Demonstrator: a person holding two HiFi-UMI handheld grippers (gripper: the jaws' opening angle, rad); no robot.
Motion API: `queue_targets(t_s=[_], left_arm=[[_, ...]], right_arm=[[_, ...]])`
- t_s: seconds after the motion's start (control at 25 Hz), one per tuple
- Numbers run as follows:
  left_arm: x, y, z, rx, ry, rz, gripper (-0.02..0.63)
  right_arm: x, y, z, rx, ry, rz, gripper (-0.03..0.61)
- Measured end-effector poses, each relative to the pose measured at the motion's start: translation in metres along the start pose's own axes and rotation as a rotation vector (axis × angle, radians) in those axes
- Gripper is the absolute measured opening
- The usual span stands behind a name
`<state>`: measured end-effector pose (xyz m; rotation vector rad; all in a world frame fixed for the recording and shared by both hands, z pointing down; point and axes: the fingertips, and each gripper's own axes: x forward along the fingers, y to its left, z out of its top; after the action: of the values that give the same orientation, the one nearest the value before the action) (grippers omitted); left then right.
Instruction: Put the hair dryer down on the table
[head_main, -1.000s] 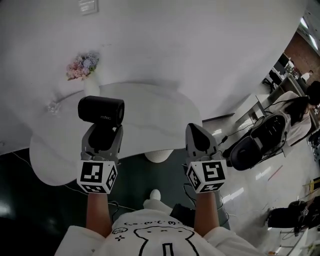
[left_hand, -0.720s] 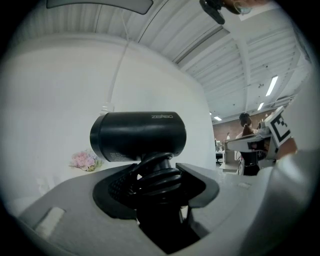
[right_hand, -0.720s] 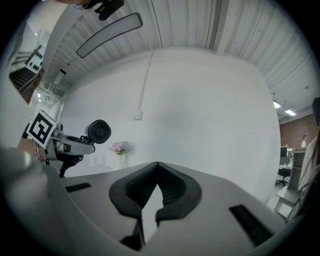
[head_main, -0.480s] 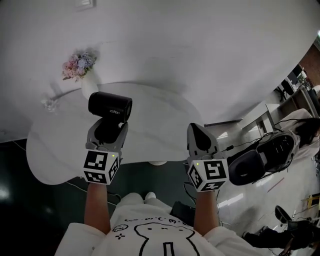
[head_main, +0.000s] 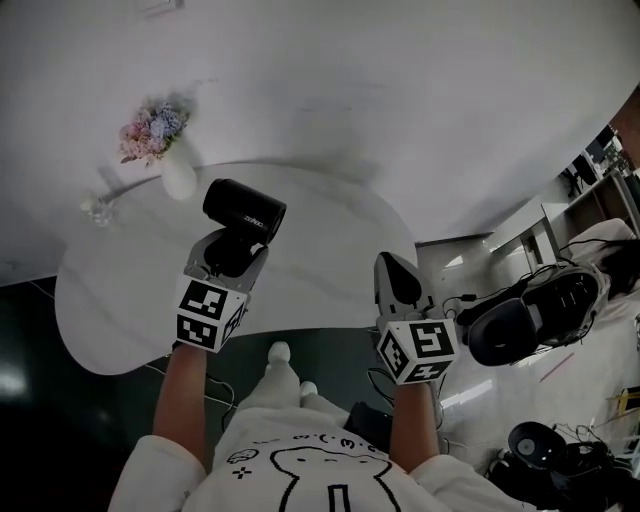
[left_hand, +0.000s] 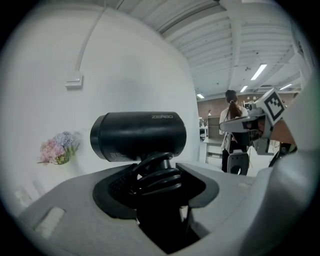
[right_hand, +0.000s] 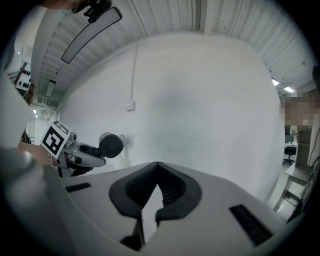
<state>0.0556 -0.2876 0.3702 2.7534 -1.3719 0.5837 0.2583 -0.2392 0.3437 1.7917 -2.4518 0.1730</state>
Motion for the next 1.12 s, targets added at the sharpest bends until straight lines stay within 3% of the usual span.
queue_targets(t_s=[0.28, 0.96, 1.12], left_arm=[[0.041, 0.022, -0.031, -0.059, 0.083, 0.000, 0.238], [0.152, 0.048, -0.146, -0.350, 0.392, 0.018, 0.238], [0.164, 0.049, -0.167, -0.385, 0.445, 0.014, 0.238]], right_arm=[[0.042, 0.005, -0.006, -0.010, 0.033, 0.003, -0.002], [0.145, 0.013, -0.045, -0.117, 0.218, -0.016, -0.002], [0.156, 0.016, -0.060, -0.131, 0.267, -0.021, -0.002]])
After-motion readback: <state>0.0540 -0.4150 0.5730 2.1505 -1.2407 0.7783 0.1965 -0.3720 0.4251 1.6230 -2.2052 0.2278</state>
